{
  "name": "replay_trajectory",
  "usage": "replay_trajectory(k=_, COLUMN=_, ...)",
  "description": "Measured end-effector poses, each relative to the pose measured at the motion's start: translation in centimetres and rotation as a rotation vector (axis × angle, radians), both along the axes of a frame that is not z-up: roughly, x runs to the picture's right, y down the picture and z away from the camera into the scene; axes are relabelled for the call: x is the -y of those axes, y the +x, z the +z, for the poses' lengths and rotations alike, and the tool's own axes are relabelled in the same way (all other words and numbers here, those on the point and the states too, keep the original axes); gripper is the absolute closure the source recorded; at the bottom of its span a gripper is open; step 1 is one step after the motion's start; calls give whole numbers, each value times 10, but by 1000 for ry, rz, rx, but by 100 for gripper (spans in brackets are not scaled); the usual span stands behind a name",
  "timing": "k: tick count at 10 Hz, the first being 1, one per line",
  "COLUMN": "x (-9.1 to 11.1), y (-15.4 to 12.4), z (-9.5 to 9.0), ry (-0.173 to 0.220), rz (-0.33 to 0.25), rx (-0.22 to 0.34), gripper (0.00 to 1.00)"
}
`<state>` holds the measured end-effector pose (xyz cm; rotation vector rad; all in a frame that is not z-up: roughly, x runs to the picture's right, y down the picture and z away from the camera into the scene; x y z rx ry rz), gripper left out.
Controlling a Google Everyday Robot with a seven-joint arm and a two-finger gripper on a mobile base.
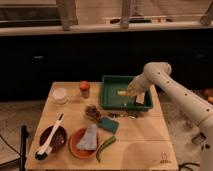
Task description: Place banana in tray
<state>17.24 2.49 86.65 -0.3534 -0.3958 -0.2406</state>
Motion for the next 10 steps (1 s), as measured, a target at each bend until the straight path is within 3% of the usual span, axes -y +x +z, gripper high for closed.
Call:
replay_trajectory(k=1, x=1, y=0, z=-1, ry=3, rz=-1, rx=1, gripper=20)
replay_trajectory(k=10, x=14, y=-2, z=-21, ry=47, rz=-17, rx=7, gripper=20)
